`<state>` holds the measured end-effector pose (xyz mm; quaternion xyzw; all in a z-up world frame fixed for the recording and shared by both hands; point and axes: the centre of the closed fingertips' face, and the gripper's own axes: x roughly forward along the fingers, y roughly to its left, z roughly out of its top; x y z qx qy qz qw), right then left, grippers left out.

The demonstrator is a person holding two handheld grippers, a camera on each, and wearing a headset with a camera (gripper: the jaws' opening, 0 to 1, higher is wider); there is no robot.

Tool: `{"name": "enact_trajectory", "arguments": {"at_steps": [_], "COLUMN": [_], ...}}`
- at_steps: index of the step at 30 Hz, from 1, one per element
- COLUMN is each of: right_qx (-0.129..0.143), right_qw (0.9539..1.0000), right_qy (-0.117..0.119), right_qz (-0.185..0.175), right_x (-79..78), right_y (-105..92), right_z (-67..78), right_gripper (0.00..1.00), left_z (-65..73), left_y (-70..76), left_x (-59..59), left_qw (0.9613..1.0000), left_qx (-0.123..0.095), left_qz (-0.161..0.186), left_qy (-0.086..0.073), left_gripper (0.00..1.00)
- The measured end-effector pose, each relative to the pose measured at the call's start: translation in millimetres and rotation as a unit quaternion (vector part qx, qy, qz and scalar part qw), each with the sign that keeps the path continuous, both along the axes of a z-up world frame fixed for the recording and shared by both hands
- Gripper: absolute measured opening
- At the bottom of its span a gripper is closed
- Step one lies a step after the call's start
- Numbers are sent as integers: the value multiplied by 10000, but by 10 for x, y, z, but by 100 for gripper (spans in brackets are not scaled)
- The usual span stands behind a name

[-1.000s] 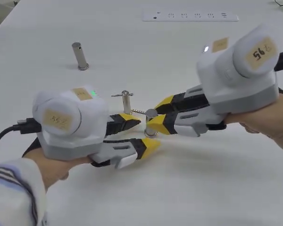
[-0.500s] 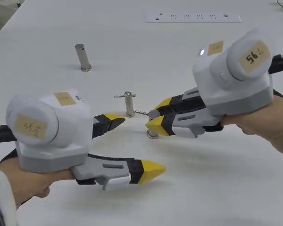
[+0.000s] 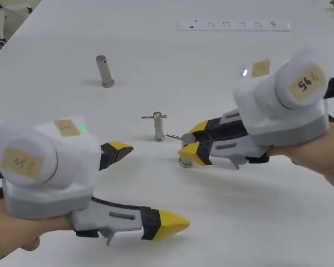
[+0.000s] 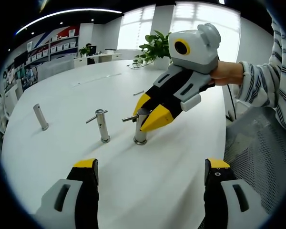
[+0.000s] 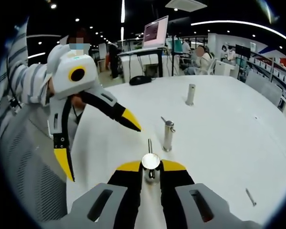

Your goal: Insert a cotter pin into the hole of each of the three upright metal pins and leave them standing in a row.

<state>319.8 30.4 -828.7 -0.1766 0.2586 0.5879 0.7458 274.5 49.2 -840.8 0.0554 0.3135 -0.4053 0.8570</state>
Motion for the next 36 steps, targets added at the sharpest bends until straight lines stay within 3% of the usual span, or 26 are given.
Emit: {"name": "enact_trajectory", "arguments": {"at_steps": [8, 13, 22, 26, 36], "right_qx": [135, 81, 82, 96, 268], "right_qw": [9998, 9991, 9969, 9951, 9942], "right_qy": [-96, -189, -120, -148, -83], "right_qz": [87, 362, 773, 975, 1038], "right_x": [20, 23, 33, 72, 236], "right_y": [11, 28, -7, -85, -196], "right_z": [13, 7, 11, 4, 53], "right_gripper": [14, 14, 13, 13, 13], "left_z": [29, 71, 93, 110, 108], "left_y": [57, 85, 107, 111, 119], "left_x": [-11, 7, -18, -17, -4], "left_qw": [9999, 9996, 9995, 9993, 9994], "left_qx": [0, -56, -71, -8, -29], "left_qz": [123, 218, 243, 192, 209], "left_qy": [-42, -156, -173, -325, -290], "left_gripper": [93, 96, 94, 92, 92]}}
